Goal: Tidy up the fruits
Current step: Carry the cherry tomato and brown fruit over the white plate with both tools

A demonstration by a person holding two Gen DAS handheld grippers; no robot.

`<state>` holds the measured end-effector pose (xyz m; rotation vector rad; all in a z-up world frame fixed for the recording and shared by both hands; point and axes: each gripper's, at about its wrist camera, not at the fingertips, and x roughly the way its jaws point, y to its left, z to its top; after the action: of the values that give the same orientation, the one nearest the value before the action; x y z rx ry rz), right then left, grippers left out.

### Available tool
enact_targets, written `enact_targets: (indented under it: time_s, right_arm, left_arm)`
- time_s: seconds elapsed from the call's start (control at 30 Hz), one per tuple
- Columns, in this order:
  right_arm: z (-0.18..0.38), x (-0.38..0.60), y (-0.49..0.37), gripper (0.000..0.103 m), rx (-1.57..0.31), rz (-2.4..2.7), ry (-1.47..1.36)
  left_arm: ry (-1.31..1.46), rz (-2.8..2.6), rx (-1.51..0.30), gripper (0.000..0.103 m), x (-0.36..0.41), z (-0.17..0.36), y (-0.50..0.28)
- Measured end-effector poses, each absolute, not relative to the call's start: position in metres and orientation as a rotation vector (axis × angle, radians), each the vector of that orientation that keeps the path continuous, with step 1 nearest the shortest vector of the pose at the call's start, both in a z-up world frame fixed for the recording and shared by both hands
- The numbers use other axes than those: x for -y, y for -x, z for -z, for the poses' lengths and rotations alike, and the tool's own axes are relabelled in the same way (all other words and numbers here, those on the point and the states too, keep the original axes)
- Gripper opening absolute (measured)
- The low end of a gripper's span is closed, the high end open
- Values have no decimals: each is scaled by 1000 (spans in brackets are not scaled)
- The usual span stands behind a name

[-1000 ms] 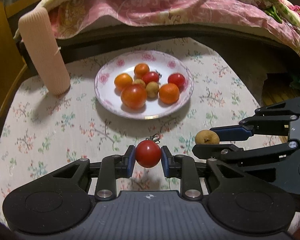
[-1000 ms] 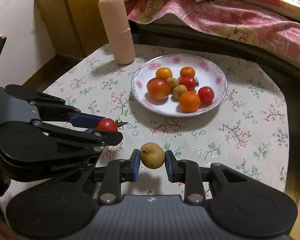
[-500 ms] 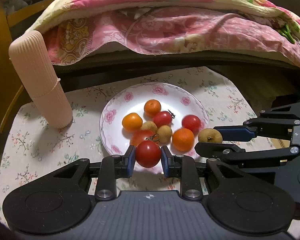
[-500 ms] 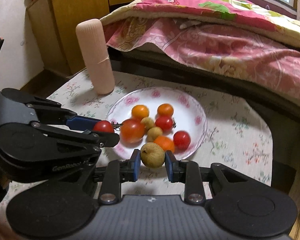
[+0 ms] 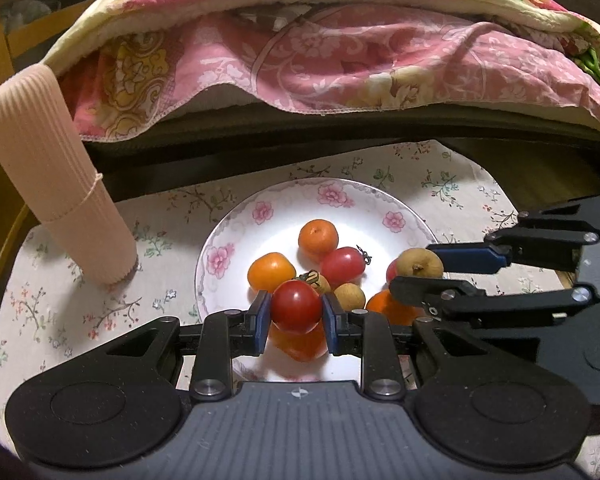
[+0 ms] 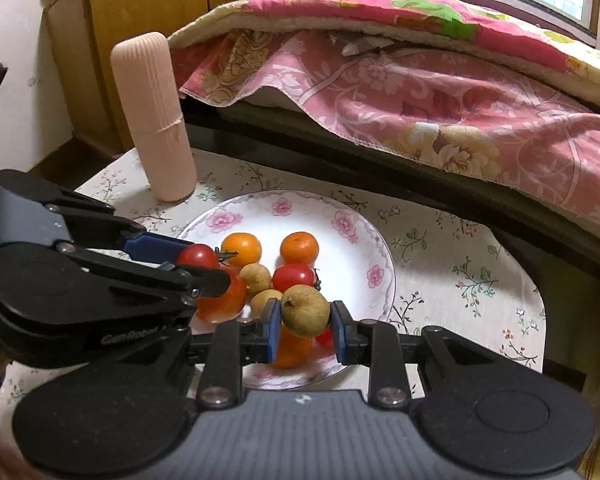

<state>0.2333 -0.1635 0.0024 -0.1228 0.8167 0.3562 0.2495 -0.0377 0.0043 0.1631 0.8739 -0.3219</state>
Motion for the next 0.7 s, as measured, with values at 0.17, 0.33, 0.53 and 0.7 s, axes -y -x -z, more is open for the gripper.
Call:
enact_targets:
  time_s: [0.17, 0.33, 0.53, 0.7]
  right_arm:
    - [0, 163, -240, 35, -815, -359, 122]
    - [1, 162, -241, 35, -812, -363, 118]
    - [2, 162, -242, 35, -810, -363, 112]
    - [2, 162, -243, 35, -815, -366, 102]
  left_arm:
    - [-161, 309, -871, 33, 36, -3, -253]
    - [-160, 305, -869, 33, 35, -3, -254]
    - [-158, 301, -868, 33, 34, -2, -255]
    - [-154, 300, -869, 34, 34, -2, -256]
